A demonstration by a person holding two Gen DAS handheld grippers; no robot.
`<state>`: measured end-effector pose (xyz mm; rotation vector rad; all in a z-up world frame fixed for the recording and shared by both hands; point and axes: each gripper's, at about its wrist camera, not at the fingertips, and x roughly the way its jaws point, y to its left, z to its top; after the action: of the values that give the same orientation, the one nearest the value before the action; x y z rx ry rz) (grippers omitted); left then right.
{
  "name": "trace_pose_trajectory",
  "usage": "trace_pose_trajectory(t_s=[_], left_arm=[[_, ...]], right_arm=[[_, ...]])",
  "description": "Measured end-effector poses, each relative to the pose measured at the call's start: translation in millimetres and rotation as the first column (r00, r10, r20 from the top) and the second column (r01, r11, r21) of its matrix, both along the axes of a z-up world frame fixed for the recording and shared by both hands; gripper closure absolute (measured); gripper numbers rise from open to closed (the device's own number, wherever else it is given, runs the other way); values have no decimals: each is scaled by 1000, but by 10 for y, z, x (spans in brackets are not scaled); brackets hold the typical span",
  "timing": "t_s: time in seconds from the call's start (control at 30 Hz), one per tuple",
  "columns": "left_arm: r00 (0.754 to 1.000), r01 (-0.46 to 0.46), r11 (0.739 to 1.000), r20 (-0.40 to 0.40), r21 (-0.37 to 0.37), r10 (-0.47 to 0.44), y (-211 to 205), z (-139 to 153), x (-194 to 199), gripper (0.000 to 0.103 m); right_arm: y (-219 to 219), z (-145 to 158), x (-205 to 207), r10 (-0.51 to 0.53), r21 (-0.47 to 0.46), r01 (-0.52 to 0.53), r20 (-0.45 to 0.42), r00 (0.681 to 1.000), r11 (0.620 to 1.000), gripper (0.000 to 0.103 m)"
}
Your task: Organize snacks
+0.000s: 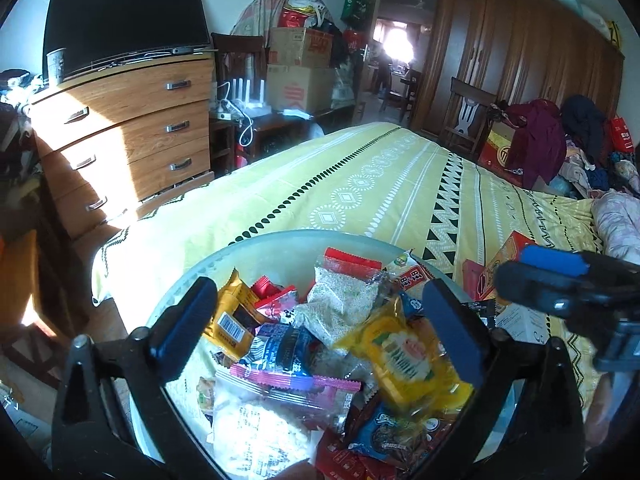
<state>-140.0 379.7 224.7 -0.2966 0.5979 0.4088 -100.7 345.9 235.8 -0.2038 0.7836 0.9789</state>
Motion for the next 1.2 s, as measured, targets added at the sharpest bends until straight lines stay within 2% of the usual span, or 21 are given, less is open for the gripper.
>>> trace_pose_trajectory(t_s=[0.07, 0.27, 0.43, 0.6, 0.77, 0.9, 1.2], left_arm=[[1000, -6, 1000, -9, 11, 6, -46, 10, 21, 0], [1000, 17, 998, 11, 59, -18, -438, 152, 64, 0], [994, 94, 990, 43, 103, -99, -977, 278, 138, 0], [973, 222, 965, 36, 137, -229, -1623, 278, 274, 0], [927, 370, 916, 6, 154, -375, -2347, 168, 421, 0], [874, 486, 863, -48, 136, -484, -2835, -23, 552, 0], [780, 610, 791, -205, 44, -591, -3712, -667, 843, 0]], right_arm=[[-149, 102, -56, -26, 20, 25, 42, 999, 999, 13], [-751, 394, -253, -125, 86, 112, 158, 980, 990, 1], [-1506, 458, -433, -237, 132, 213, 208, 949, 968, 0], [-2344, 297, -476, -369, 126, 350, 185, 911, 928, 0], [-3130, 35, -464, -490, 83, 483, 158, 857, 872, 0], [-3727, -236, -468, -567, 40, 567, 134, 813, 823, 0], [-4792, -1008, -353, -695, -54, 695, 33, 718, 717, 0]])
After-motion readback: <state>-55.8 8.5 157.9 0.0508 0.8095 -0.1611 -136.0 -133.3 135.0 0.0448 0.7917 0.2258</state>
